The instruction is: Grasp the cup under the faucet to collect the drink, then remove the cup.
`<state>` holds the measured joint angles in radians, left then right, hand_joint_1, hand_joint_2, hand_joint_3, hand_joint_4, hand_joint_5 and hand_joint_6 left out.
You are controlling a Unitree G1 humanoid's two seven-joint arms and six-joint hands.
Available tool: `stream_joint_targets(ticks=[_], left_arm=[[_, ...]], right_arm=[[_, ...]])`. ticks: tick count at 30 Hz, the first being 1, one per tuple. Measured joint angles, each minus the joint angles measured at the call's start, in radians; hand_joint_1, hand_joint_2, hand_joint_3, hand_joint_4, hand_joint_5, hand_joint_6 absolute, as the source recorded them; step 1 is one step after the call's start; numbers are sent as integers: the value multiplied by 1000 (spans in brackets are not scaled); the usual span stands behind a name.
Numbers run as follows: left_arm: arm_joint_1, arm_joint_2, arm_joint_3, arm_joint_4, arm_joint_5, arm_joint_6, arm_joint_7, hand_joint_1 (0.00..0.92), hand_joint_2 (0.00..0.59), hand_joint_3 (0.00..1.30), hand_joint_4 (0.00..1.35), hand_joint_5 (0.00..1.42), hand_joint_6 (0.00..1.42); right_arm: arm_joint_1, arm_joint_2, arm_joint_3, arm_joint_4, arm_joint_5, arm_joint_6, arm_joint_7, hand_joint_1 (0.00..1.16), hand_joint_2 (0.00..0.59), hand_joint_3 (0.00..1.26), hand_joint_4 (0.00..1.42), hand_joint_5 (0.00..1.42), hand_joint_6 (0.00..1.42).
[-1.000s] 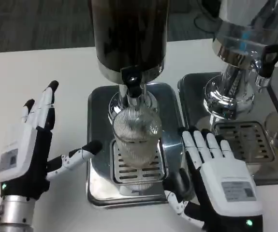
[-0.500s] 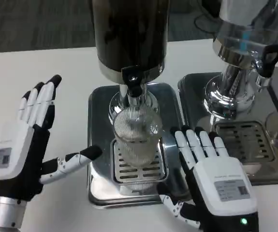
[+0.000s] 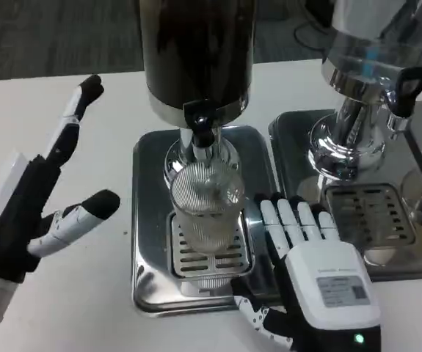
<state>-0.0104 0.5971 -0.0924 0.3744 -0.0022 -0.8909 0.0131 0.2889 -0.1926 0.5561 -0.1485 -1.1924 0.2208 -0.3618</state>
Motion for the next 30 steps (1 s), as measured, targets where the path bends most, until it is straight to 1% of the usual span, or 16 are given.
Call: stream_joint_targets(ticks=[1,2,3,5,7,10,13,16,18,21,24,28,30], left_arm=[[0,0,0,-3,-43,2,-43,0,68,0,0,0,0],[2,0,0,-16,-112,8,-114,0,67,0,0,0,0],[4,0,2,-31,-150,16,-152,0,67,0,0,0,0],[9,0,9,-73,-244,48,-247,0,67,0,0,1,1],[10,0,21,-120,-339,103,-359,0,67,0,0,0,0],[9,-3,37,-166,-417,184,-470,0,67,0,0,0,0],[-13,-25,38,-203,-428,255,-566,0,67,0,0,25,5],[-41,-43,39,-214,-423,291,-612,0,67,0,0,16,0],[-66,-67,39,-221,-416,308,-637,0,67,0,0,13,0],[-83,-86,44,-220,-409,320,-648,0,68,1,0,12,0],[-101,-132,44,-196,-390,341,-658,0,71,5,0,11,0],[-122,-174,44,-175,-379,356,-677,0,73,21,0,10,0],[-132,-184,44,-166,-376,359,-682,0,73,31,0,16,0]], right_arm=[[1,0,2,0,0,0,0,457,335,0,0,0,0],[1,0,2,0,0,3,0,457,335,0,0,0,0],[2,0,2,0,1,6,0,457,335,0,0,0,0],[6,-1,0,0,2,9,0,457,335,0,0,0,0],[11,-3,-1,-1,3,9,0,458,336,0,0,0,0],[14,-4,-2,-1,18,9,0,461,339,0,0,0,0],[13,-3,-2,-1,19,9,0,464,341,0,0,0,0],[13,-4,-2,-1,30,5,0,462,345,0,0,0,0],[16,-4,-3,-1,42,-1,-3,461,347,0,0,0,0],[18,-4,-8,-1,43,-1,-6,459,351,0,0,0,0],[20,-4,-13,-1,45,-1,-6,458,355,0,0,0,0],[25,0,-15,-1,45,0,-9,457,357,0,0,0,0],[27,4,-16,-1,46,0,-13,456,358,0,0,0,0]])
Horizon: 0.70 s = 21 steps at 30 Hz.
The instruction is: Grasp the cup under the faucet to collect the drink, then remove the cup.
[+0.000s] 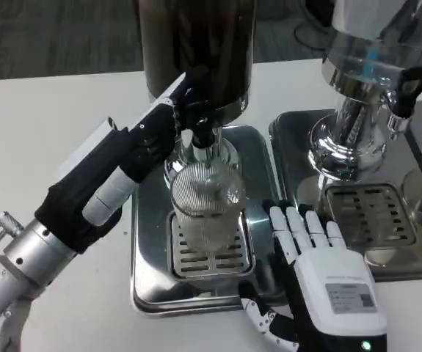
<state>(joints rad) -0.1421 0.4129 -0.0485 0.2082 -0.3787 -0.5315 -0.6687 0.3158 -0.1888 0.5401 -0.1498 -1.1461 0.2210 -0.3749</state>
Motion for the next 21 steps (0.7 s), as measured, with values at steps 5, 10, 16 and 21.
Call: stream_joint_targets(ticks=[5,10,16,21], left_arm=[[-31,-16,5,15,22,10,-18,0,79,60,0,49,13],[-42,-24,5,13,46,13,-28,0,85,97,0,86,46],[-25,-14,16,-20,107,-18,-25,0,87,113,0,110,62],[-18,6,23,-32,201,-93,-2,0,90,120,0,114,64]], right_arm=[[1,3,-7,0,2,0,-3,456,358,0,0,0,0],[1,6,-17,1,18,0,-3,456,358,0,0,0,0],[-5,2,-20,3,32,0,-3,456,358,0,0,0,0],[-17,-2,-18,3,32,0,0,457,361,0,0,0,0]])
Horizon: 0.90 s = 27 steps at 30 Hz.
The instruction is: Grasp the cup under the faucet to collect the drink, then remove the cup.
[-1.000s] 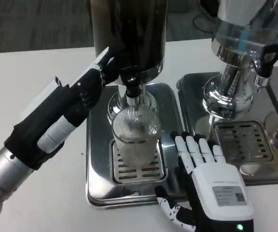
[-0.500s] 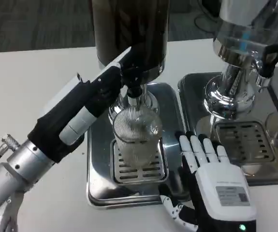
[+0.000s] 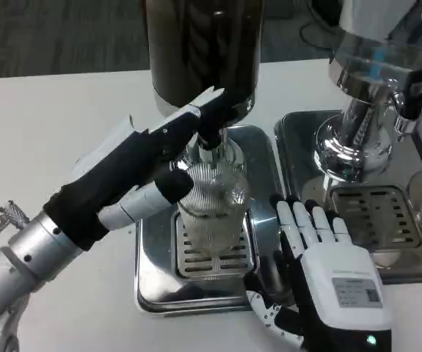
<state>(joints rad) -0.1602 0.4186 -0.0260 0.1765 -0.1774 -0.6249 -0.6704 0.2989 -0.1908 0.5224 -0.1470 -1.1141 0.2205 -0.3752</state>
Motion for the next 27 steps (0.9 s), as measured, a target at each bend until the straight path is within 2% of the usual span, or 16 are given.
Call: stream_joint_targets(ticks=[5,10,14,18,22,26,27], left_arm=[[7,42,11,-33,190,-111,91,0,99,133,0,115,77],[7,56,5,-33,257,-142,151,0,104,134,0,116,76],[7,74,-6,-25,274,-160,182,0,107,134,0,111,73],[7,89,-16,-20,312,-183,220,0,108,134,0,107,72],[8,102,-28,-18,316,-184,244,0,109,138,0,106,72],[9,112,-35,-14,316,-185,255,0,110,141,0,105,72],[9,113,-37,-13,316,-186,259,0,110,142,0,105,72]], right_arm=[[-1,2,0,0,2,0,-2,460,365,0,0,0,0],[-4,3,-4,0,17,-1,-2,459,360,0,0,0,0],[-4,7,-37,0,102,-24,3,439,329,0,0,0,0],[25,21,-110,-24,335,-141,24,432,297,0,0,0,17],[20,25,-142,-76,423,-175,67,427,212,0,0,0,73],[-32,24,-148,-77,449,-167,170,432,183,0,0,0,41],[-58,26,-150,-72,465,-162,201,443,192,0,0,0,38]])
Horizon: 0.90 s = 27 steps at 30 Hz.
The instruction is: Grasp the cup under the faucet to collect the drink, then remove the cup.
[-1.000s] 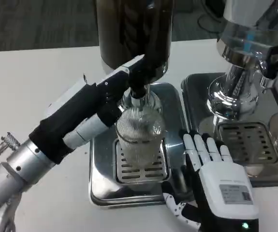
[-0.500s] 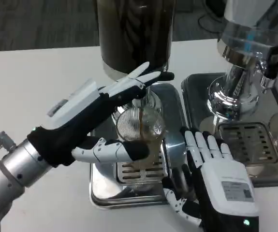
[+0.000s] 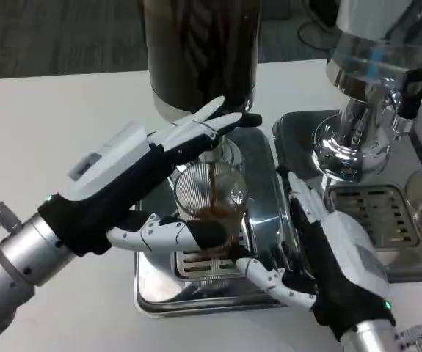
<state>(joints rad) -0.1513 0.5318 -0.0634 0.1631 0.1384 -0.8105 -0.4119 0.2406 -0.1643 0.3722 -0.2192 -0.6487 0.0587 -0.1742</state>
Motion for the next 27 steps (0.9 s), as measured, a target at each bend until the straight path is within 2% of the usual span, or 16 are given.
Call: stream_joint_targets(ticks=[4,8,14,27], left_arm=[[1,2,-6,0,0,-5,11,0,124,160,0,111,72],[2,6,-7,0,0,-5,15,0,137,165,0,115,71],[-1,22,-8,0,-6,-5,15,0,139,168,0,115,71],[0,27,-8,-3,-2,-4,23,0,143,174,0,118,71]], right_arm=[[-43,10,-6,23,26,19,48,465,188,0,0,0,36],[-82,35,-8,56,29,52,60,469,194,0,0,0,36],[-130,53,-34,116,88,59,64,477,209,0,0,0,46],[-176,43,-19,168,128,22,93,482,208,0,0,0,50]])
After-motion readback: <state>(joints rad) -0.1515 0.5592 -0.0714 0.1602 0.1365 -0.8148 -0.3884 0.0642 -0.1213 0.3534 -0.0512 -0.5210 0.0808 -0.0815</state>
